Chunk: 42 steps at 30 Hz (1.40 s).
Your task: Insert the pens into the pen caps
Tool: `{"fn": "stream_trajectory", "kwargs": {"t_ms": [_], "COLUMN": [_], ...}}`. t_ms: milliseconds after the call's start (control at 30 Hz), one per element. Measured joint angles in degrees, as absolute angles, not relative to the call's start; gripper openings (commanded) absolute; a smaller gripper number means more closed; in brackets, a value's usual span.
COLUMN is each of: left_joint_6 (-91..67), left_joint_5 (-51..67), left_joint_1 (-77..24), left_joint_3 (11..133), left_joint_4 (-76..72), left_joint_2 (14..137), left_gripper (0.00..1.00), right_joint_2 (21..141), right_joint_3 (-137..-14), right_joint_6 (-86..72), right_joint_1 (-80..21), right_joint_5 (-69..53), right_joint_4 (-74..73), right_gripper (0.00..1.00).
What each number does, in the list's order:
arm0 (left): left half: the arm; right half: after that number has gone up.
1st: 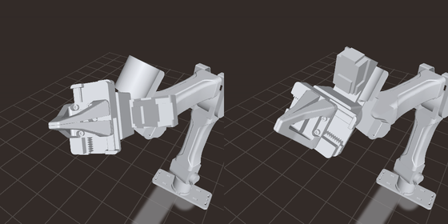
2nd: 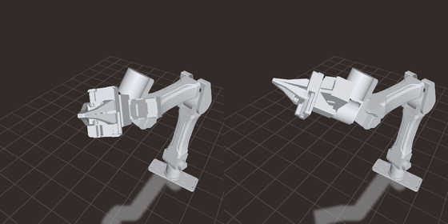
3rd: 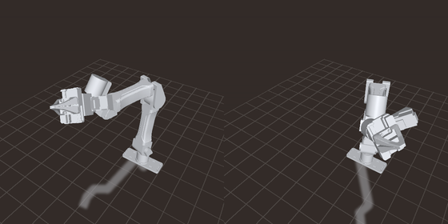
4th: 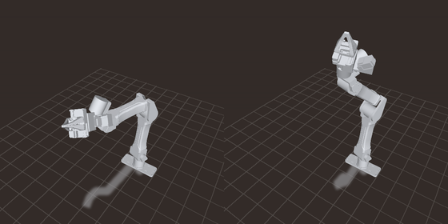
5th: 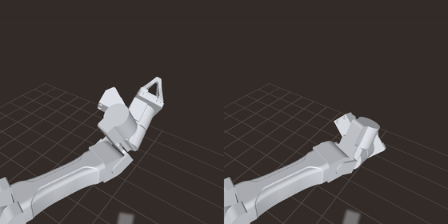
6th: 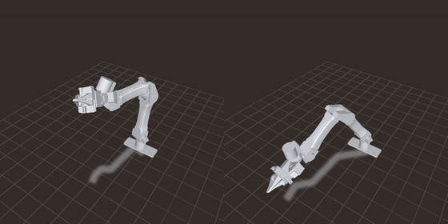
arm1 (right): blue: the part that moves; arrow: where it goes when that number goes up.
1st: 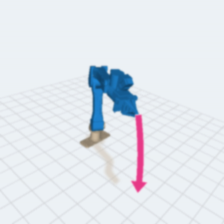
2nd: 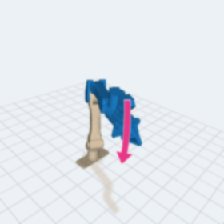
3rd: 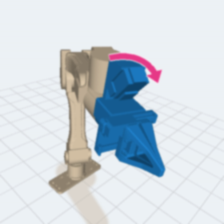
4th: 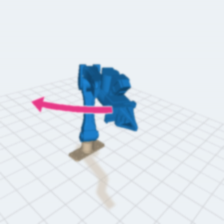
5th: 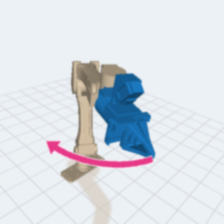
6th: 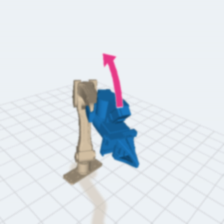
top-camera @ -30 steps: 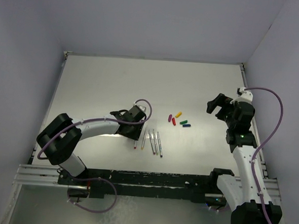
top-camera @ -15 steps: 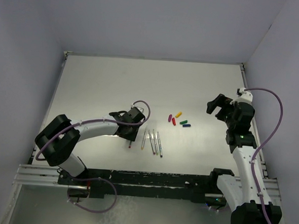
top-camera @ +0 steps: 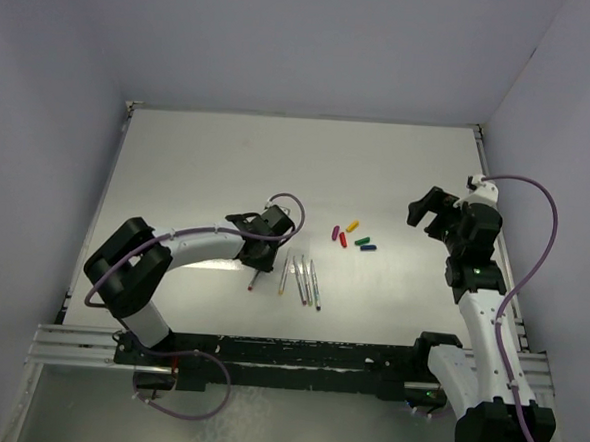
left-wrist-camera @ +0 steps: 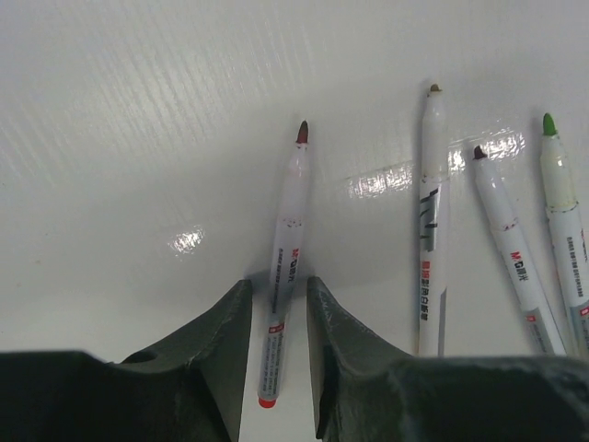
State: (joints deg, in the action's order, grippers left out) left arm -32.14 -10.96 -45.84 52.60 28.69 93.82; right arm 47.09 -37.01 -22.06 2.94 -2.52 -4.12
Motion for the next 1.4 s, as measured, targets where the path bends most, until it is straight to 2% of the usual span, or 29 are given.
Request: {"fn": "stream_trajectory", "kwargs": {"t_ms": [667, 967, 1067, 1167, 1300, 1400], "left_joint_6": [-32.1, -32.4, -32.4, -32.4, -32.4, -32.3], "left_joint_5": [-10.7, -10.2, -10.3, -10.3, -10.0, -9.6], "left_joint_1": [-45.8, -45.8, -45.8, -45.8, -45.8, -45.8], "left_joint_3": [53.4, 51.8, 51.8, 51.8, 51.9, 52.2], "left_joint_4": [28.7, 30.0, 30.0, 30.1, 30.1, 30.4], "left_joint_2": [94.5, 92.9, 92.9, 92.9, 93.1, 93.4], "left_gripper": [0.32, 0.28, 0.21, 0.05, 0.00, 0.00], "right_joint_2": [45.7, 45.7, 45.7, 45.7, 45.7, 45.7], "right_joint_3": [-36.1, -36.1, -36.1, -36.1, -36.0, -36.0], "right_joint_6": [-22.0, -22.0, -22.0, -22.0, -22.0, -22.0], "right_joint_1": [2.9, 2.9, 2.9, 2.9, 2.9, 2.9], "right_joint_5": [-2.2, -2.1, -2.1, -2.1, -2.1, -2.0], "right_joint_4": [-4.3, -4.3, -4.3, -4.3, -4.3, -4.3], "right_gripper": [1.00, 1.00, 1.00, 1.00, 1.00, 1.00]}}
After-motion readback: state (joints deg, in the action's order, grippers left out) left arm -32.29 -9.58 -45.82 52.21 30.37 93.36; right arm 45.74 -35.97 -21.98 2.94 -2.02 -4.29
